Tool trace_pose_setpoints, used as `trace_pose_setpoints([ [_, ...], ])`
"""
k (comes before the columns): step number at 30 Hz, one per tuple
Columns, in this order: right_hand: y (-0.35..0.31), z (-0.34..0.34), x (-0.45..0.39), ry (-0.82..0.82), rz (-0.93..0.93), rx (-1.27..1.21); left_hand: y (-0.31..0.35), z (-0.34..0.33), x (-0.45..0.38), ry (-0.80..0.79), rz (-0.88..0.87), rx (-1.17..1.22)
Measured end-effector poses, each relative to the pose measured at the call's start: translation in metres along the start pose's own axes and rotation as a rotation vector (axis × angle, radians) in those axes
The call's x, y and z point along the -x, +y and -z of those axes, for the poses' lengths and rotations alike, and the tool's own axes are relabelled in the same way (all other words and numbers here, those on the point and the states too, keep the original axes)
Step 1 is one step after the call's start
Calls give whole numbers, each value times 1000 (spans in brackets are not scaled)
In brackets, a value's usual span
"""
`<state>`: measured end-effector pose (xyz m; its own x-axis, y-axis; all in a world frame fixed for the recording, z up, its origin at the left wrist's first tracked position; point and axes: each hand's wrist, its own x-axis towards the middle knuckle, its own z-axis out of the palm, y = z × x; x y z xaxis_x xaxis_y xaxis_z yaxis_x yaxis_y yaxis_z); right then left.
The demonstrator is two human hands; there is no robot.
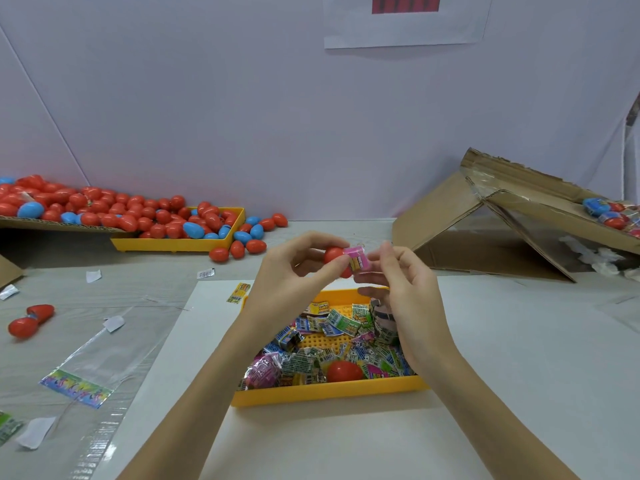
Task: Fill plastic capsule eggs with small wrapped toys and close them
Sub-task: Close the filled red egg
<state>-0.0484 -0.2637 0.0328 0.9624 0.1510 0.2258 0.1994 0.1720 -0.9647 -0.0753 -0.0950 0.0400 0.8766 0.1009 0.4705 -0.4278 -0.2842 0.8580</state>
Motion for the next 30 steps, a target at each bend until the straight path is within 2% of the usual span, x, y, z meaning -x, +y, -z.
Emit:
trace_pose_setpoints([
  [5,1,-2,3,-28,218,132,-1,2,-2,36,122,151],
  [14,2,0,3,-52,338,251,-2,3,-2,-10,128,147],
  [21,6,1,0,-66,299,295,3,2,0,-45,89,129],
  [27,1,4,-1,-74,212,213,6,4,0,-45,8,54],
  [30,1,6,-1,-61,246,279,6,4,1,-28,-48,11],
])
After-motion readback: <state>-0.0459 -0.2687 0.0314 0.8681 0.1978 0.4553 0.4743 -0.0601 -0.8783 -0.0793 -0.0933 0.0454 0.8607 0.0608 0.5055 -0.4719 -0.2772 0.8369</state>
